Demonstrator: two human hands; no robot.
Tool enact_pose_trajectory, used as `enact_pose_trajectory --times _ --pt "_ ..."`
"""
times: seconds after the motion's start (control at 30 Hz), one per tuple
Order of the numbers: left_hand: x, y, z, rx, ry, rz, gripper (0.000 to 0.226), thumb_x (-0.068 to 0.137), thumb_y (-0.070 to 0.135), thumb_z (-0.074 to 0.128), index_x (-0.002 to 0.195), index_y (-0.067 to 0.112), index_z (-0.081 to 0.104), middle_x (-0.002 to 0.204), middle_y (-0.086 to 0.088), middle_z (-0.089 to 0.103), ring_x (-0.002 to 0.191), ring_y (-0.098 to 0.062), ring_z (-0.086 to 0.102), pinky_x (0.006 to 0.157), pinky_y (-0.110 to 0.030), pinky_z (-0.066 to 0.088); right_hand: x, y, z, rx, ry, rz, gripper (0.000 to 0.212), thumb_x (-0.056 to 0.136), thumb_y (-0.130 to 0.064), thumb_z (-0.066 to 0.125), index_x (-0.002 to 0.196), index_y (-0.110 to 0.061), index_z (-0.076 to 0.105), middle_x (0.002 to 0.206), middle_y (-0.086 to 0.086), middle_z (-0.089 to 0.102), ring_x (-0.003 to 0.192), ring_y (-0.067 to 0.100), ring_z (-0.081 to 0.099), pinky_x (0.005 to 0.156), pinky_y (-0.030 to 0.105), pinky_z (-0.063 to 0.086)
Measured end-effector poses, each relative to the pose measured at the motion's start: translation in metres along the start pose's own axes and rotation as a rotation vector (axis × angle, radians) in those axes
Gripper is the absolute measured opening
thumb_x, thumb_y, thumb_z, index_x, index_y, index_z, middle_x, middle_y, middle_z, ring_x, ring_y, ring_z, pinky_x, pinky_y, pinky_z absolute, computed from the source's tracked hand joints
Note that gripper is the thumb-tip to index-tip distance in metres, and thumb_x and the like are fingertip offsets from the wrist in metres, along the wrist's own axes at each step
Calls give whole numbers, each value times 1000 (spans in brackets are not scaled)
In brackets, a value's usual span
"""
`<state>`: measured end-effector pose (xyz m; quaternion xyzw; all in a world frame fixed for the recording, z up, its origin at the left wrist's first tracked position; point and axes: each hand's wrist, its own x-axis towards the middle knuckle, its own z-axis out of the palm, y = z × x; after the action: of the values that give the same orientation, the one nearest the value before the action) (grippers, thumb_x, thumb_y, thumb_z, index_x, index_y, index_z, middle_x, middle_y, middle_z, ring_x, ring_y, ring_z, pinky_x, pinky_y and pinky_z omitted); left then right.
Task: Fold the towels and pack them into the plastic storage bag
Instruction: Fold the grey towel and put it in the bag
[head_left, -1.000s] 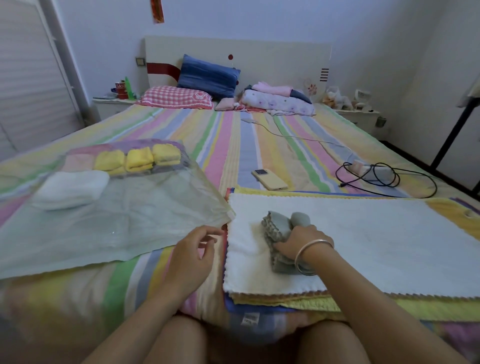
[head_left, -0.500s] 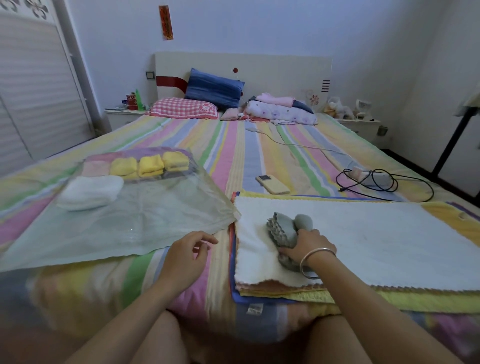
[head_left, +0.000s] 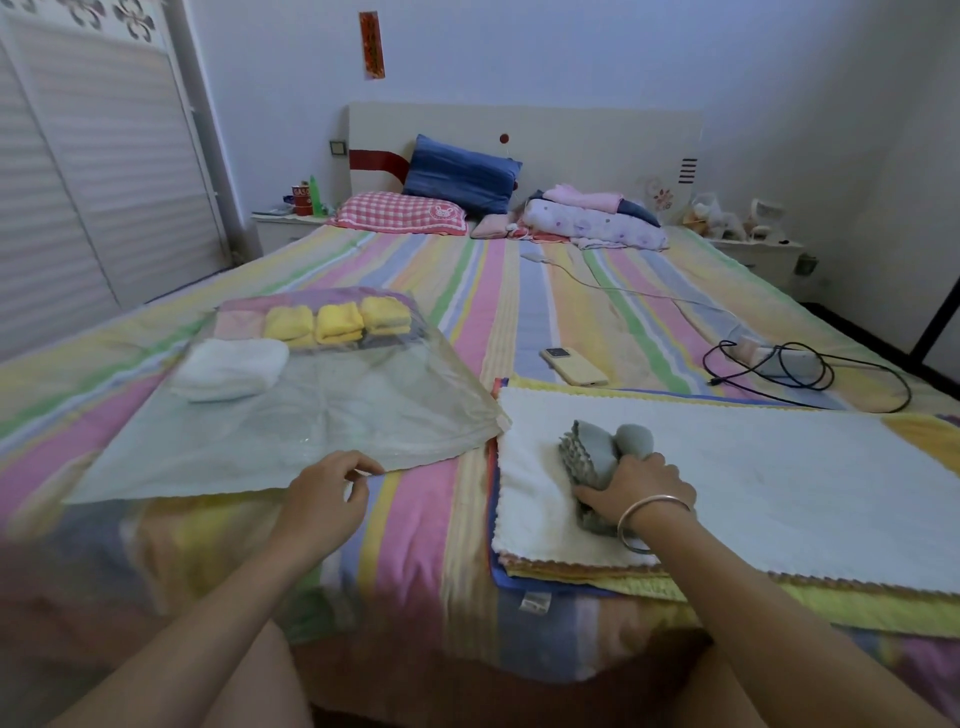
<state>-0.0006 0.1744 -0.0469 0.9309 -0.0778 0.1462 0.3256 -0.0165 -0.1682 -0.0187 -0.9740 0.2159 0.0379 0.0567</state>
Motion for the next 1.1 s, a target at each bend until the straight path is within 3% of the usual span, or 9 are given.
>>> enact_pose_trajectory --times 0.17,0.37,0.53,0.63,0.77,0.87,0.93,1.03,1.1 --pt "27 -1 13 -16 -13 80 30 88 6 56 86 35 64 94 17 63 83 -1 57 78 -28 48 4 -8 -2 -85 -56 35 88 62 -83 56 122 -19 48 120 9 46 111 30 48 87 42 44" --pt "69 14 37 83 -175 302 17 84 18 66 96 30 64 95 18 59 91 -7 58 76 -29 47 13 9 -5 10 -138 -4 66 76 -60 65 124 -19 45 121 11 46 110 31 50 85 40 48" --pt "80 5 36 177 -174 377 28 78 32 75 102 27 62 103 14 60 99 -11 57 75 -26 44 7 5 6 12 35 32 50 83 -53 55 119 -20 48 117 8 49 105 28 53 73 34 42" --pt "77 -15 23 290 -163 416 45 69 38 82 106 24 62 107 7 62 101 -18 58 81 -33 47 -2 2 1 55 171 39 43 84 -48 54 117 -20 51 114 7 51 101 28 55 72 34 43" --pt "72 -47 -2 383 -129 368 54 63 35 86 109 23 61 111 3 62 103 -25 60 81 -39 48 -19 -18 -11 300 262 -21 38 81 -47 62 111 -23 57 104 7 56 90 30 59 66 33 44" --pt "72 -68 -23 383 -66 361 55 63 37 88 109 23 61 109 2 63 101 -24 59 79 -39 49 -39 -54 -16 755 155 -148 16 79 -33 69 93 -26 62 89 4 65 82 25 63 72 35 53" --pt "70 -79 -38 361 -45 358 53 65 36 85 110 24 60 109 4 62 101 -23 59 78 -39 49 -54 -82 -14 1004 35 -253 15 80 -18 69 78 -30 61 76 -4 67 72 13 64 64 24 53" --pt "60 -91 -58 469 -72 449 51 63 39 68 112 27 58 114 6 62 103 -22 59 79 -38 49 -72 -123 -3 1084 -25 -396 23 76 -12 70 75 -33 61 73 -14 67 67 -3 62 63 15 48" --pt "55 -100 -67 533 -111 493 54 59 39 70 111 26 61 116 6 62 106 -20 59 81 -37 48 -80 -148 5 1087 -47 -490 19 70 -18 70 73 -34 61 67 -17 66 64 -8 60 63 15 47"
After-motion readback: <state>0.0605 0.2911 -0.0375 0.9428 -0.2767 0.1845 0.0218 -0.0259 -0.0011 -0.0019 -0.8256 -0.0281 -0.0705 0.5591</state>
